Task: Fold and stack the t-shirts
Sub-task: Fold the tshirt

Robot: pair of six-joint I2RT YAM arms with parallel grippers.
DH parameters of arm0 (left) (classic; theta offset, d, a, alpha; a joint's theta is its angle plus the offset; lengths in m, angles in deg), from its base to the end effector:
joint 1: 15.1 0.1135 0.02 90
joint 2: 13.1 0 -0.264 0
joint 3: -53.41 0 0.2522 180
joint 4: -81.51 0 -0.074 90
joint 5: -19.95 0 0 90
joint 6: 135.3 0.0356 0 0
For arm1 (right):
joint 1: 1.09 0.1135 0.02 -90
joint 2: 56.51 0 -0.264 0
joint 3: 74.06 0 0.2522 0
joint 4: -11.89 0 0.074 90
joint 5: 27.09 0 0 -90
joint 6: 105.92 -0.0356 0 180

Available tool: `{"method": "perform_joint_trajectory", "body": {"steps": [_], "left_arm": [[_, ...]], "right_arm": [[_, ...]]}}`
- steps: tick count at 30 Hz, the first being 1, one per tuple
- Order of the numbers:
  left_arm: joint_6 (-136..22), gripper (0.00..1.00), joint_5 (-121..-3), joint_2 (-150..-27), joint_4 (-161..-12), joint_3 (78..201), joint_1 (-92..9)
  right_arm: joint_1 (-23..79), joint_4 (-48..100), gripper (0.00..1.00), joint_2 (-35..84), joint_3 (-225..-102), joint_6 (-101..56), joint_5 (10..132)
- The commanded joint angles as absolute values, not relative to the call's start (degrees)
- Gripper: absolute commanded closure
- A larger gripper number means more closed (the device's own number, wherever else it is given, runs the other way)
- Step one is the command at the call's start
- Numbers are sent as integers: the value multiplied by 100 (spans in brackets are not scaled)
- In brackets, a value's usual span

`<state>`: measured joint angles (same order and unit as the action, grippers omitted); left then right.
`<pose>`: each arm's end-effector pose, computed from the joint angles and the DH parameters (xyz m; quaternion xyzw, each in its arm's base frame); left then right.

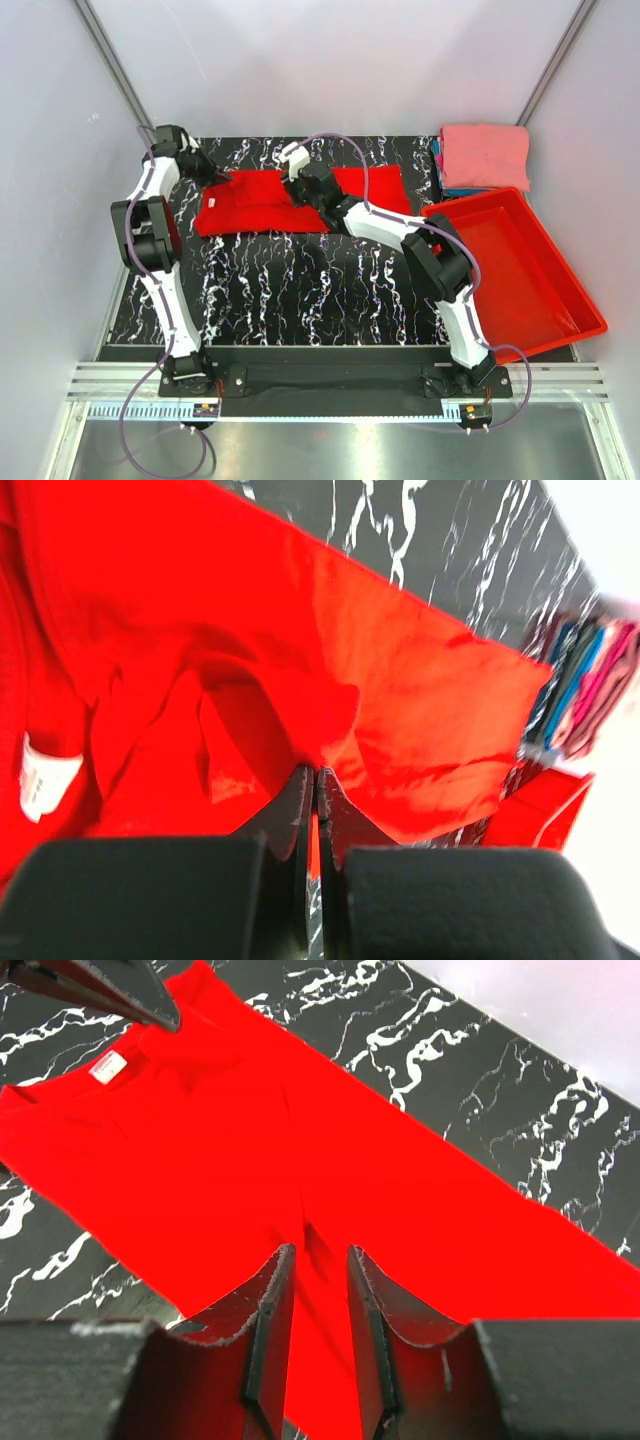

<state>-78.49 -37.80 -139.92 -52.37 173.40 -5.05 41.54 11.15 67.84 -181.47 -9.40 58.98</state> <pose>0.4871 0.0670 0.2118 -0.2536 0.8793 -0.3192 0.2462 0.3808 0.3473 0.2274 -0.3137 0.7354 0.1599 0.5790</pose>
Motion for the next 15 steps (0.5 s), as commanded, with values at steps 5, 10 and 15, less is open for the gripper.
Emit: {"method": "perform_joint_trajectory", "body": {"steps": [5, 10, 15], "left_arm": [[-7219, 100, -3910, -13431, -4940, 16667, -728], [-7184, 100, -4358, -13070, -4853, 16131, -736], [-7140, 80, -5044, -12920, -4676, 15673, -754]], "right_arm": [[4092, 1027, 66, 6021, -17958, -1223, 5790], [4084, 1238, 66, 6074, -17976, -1355, 5860], [4084, 1238, 66, 5994, -17870, -1434, 5834]]}}
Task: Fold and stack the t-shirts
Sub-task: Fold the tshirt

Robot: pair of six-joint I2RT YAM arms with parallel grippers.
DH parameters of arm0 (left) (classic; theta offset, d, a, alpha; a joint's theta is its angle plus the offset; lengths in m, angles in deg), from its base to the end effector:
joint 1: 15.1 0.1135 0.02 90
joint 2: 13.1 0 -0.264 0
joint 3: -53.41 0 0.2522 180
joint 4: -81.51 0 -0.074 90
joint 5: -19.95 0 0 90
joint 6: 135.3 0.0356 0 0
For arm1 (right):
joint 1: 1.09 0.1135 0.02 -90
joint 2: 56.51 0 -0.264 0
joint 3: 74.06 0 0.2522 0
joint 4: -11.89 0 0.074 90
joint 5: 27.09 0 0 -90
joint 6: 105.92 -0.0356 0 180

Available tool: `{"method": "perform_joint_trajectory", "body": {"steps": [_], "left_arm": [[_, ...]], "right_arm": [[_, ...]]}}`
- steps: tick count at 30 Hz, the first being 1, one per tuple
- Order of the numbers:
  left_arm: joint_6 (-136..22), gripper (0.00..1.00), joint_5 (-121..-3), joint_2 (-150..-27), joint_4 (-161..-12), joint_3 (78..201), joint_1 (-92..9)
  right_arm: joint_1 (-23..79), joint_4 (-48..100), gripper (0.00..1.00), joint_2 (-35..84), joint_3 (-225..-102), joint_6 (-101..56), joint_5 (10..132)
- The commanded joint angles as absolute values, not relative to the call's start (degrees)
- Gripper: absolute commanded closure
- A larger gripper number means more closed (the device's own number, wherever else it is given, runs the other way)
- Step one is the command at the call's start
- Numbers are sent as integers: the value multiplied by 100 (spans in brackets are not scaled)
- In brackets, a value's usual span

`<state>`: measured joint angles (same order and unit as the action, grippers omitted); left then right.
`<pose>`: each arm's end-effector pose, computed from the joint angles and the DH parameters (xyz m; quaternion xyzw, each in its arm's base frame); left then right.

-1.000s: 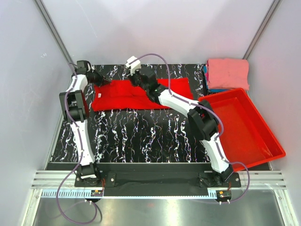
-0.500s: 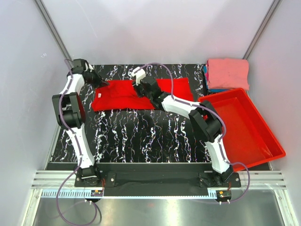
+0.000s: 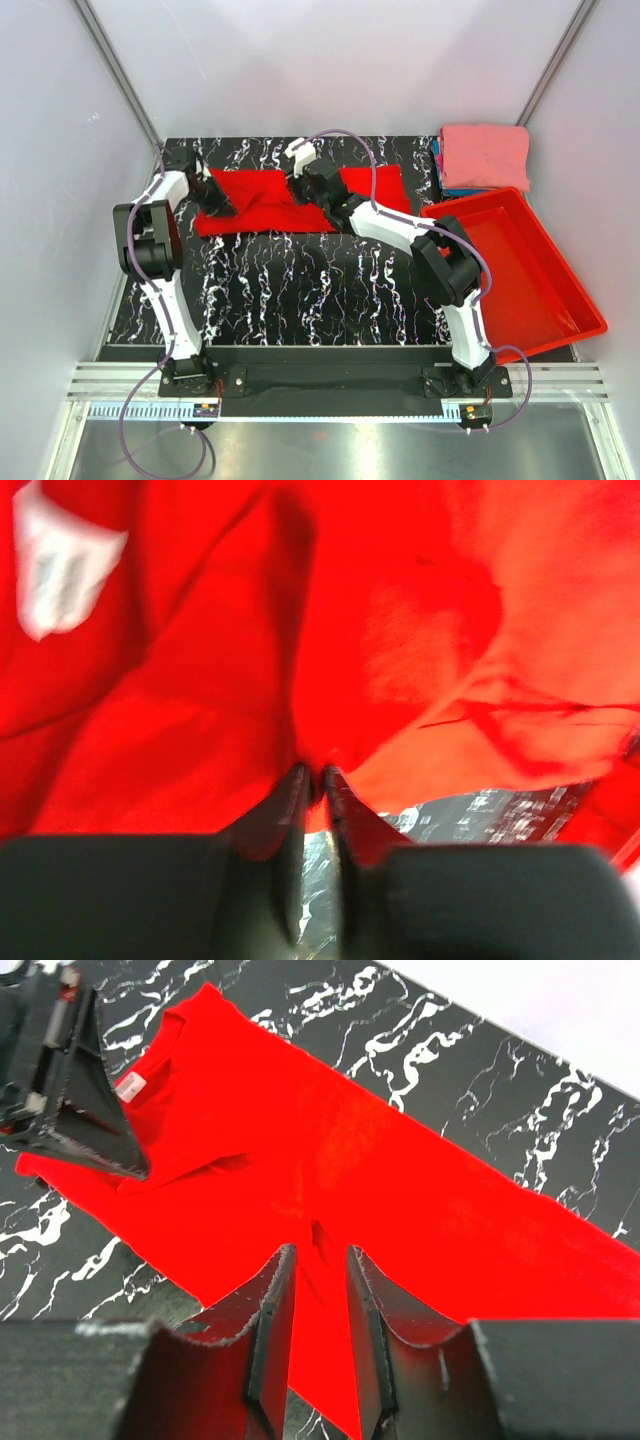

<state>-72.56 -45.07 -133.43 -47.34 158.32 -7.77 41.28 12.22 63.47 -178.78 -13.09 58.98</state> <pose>0.4370 0.0411 0.1768 -0.2423 0.9258 -0.2429 0.1586 0.3716 0.3356 0.2464 -0.2868 0.7429 0.1787 0.5779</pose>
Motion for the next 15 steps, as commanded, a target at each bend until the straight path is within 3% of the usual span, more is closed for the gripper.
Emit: {"method": "perform_joint_trajectory", "body": {"steps": [1, 2, 5, 9, 15], "left_arm": [[-7140, 74, -5062, -12885, -4694, 15586, -754], [-7149, 60, -5088, -12781, -4711, 15576, -754], [-7158, 50, -5229, -12622, -4650, 15716, -754], [-7202, 46, -5370, -12656, -4422, 16217, -780], [-7351, 47, -4660, -12753, -4912, 16745, -1043]], "right_arm": [[4083, 1273, 66, 5994, -17896, -1425, 5834], [4083, 1369, 66, 6003, -17931, -1417, 5816], [4075, 1493, 66, 5994, -17993, -1408, 5702], [3970, 1835, 67, 5994, -18151, -1557, 5649], [3864, 2223, 68, 5854, -18029, -2023, 5650]]}}
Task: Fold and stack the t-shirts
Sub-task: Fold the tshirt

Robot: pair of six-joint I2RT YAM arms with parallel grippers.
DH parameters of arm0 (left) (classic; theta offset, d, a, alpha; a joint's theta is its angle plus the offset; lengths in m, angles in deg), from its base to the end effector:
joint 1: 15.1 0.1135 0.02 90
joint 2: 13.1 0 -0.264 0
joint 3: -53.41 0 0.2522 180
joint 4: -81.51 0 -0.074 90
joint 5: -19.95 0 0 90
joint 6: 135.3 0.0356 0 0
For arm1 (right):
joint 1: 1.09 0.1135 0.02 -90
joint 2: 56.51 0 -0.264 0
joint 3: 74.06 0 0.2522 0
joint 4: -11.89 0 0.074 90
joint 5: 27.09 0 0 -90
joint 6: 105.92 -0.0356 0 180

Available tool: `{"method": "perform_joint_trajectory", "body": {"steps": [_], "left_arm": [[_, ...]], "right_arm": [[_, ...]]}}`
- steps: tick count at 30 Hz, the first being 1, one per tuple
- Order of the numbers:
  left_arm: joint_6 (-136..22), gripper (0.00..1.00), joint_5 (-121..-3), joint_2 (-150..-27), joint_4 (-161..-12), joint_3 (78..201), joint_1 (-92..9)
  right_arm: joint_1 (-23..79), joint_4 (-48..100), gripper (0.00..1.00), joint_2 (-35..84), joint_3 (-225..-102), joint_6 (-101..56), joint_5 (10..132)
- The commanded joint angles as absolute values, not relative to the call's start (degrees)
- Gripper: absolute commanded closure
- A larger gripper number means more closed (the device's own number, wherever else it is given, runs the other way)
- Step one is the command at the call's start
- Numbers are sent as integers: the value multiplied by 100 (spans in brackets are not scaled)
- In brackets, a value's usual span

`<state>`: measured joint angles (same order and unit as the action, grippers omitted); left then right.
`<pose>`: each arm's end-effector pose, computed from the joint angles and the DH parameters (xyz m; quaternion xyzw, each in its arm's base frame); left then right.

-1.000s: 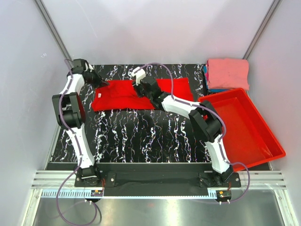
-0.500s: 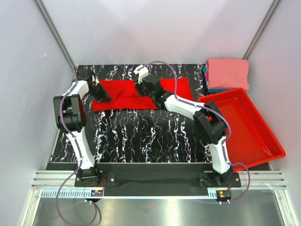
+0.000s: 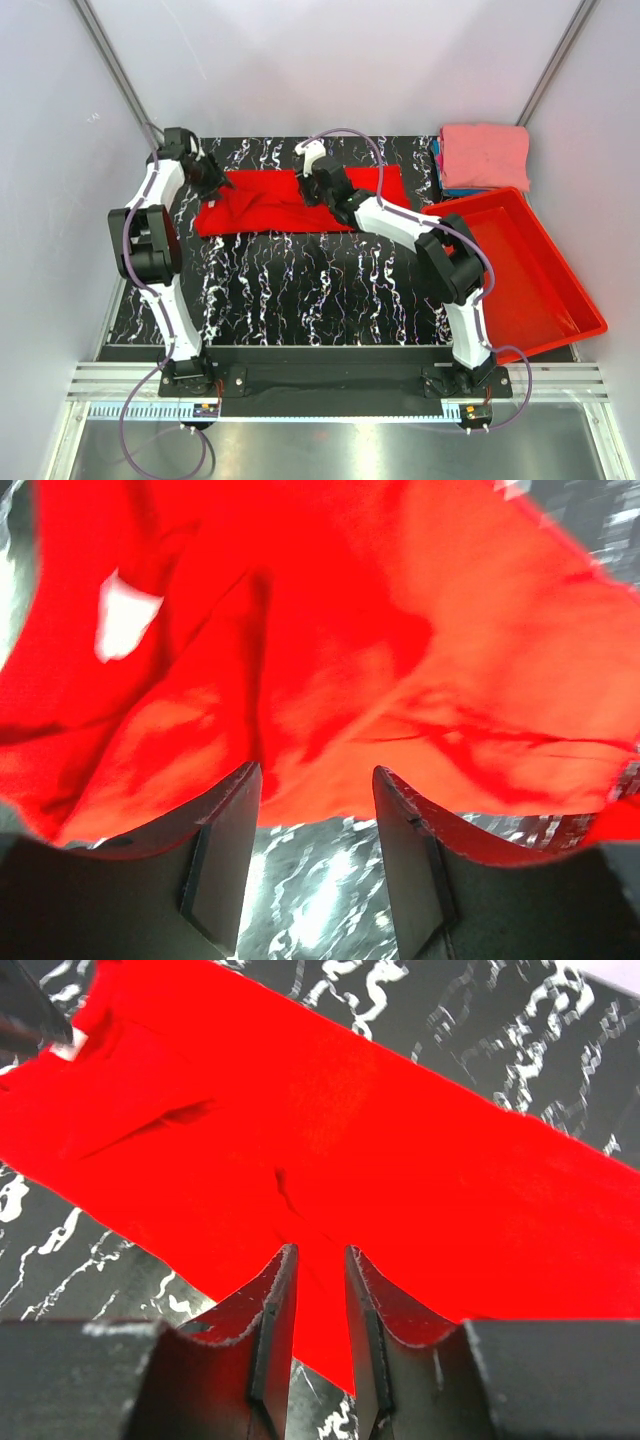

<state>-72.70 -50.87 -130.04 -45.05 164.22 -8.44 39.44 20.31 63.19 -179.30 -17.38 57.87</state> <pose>0.4432 0.0400 0.2291 -0.2369 0.9225 -0.2047 0.2256 0.3789 0.3199 0.2373 -0.2555 0.7927 0.1637 0.5287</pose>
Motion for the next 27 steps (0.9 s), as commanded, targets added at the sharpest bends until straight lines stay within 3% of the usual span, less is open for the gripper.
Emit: {"method": "perform_joint_trajectory", "body": {"steps": [1, 6, 15, 27], "left_arm": [[-7473, 47, -4432, -12771, -5122, 16702, -1070], [-7764, 48, -3674, -13244, -6012, 16631, -1272], [-7536, 50, -4261, -13869, -5802, 16437, -1299], [-7518, 48, -3946, -13237, -5415, 16517, -1272]], "right_arm": [[3846, 2231, 68, 5819, -17993, -2049, 5640], [3820, 2346, 70, 5757, -17905, -2137, 5772], [3680, 2451, 75, 5783, -17835, -2190, 5825], [3609, 3145, 78, 5660, -18010, -2383, 5676]]}}
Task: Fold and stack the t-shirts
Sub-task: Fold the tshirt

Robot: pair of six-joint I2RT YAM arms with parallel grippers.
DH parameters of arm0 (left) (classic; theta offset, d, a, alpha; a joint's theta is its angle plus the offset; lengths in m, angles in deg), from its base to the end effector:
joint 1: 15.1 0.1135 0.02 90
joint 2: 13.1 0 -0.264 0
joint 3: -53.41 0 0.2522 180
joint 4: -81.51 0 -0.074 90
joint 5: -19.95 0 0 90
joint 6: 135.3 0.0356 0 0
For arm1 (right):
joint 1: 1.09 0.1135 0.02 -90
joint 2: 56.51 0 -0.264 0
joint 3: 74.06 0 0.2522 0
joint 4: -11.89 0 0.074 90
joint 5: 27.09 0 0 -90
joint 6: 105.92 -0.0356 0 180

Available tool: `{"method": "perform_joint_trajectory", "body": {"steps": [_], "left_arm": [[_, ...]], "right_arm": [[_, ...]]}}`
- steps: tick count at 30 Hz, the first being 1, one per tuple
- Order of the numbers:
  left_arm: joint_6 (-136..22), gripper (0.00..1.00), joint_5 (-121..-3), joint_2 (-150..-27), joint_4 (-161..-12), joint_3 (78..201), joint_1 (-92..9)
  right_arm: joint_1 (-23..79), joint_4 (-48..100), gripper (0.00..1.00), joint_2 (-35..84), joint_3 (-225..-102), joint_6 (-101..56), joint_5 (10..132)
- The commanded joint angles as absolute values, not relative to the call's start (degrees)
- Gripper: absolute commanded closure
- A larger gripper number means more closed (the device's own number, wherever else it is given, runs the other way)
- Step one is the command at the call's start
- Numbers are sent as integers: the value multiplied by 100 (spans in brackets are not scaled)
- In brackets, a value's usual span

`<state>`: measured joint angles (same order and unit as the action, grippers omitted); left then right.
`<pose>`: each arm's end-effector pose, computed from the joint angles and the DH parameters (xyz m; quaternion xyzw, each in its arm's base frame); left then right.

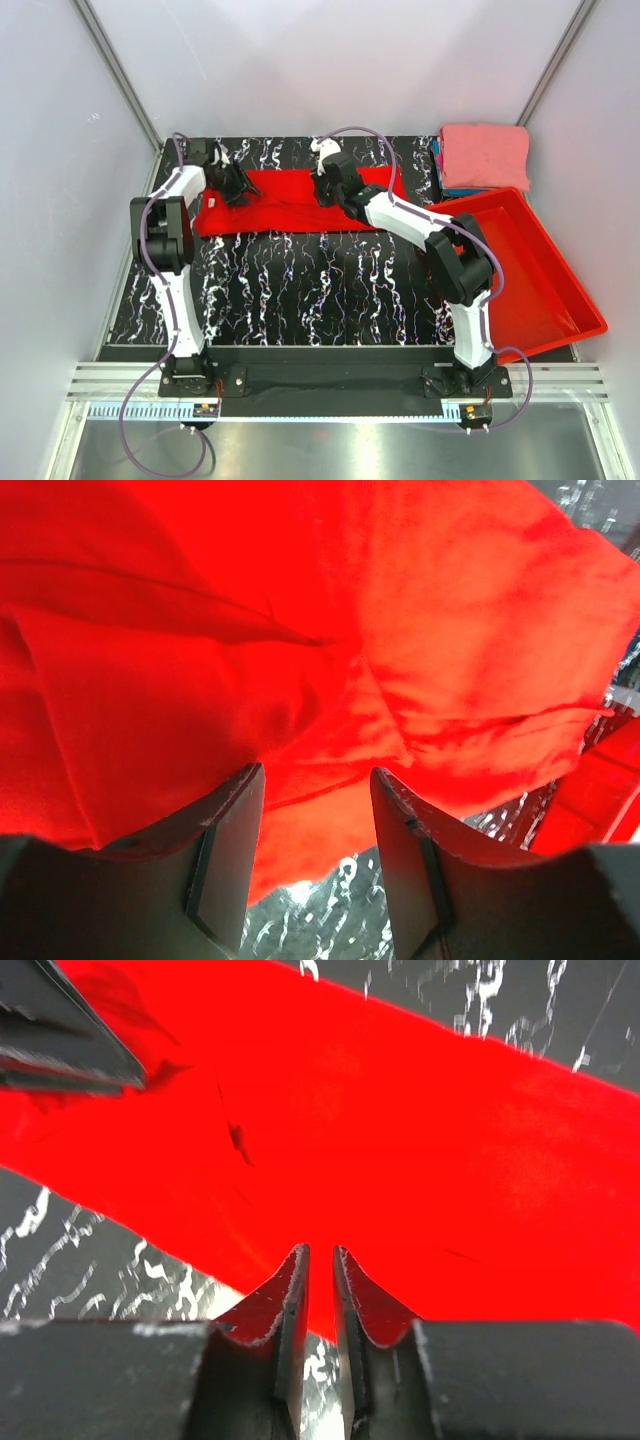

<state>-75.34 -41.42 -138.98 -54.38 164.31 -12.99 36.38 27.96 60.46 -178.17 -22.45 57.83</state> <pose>0.4727 0.0003 0.1719 -0.1953 0.9156 -0.2936 0.1931 0.3840 0.2904 0.2397 -0.2078 0.8353 0.1547 0.4849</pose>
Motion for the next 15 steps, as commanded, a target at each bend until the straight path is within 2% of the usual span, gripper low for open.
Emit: {"method": "perform_joint_trajectory", "body": {"steps": [1, 10, 15], "left_arm": [[-7501, 48, -3972, -13063, -5362, 16464, -1272], [-7184, 44, -5201, -12025, -4826, 15402, -1237], [-7561, 45, -5994, -11603, -4957, 14497, -808]], "right_arm": [[3600, 3328, 79, 5652, -18019, -2401, 5667], [3556, 3602, 80, 5230, -17598, -2682, 5702], [3565, 3620, 80, 5089, -17404, -2691, 5623]]}}
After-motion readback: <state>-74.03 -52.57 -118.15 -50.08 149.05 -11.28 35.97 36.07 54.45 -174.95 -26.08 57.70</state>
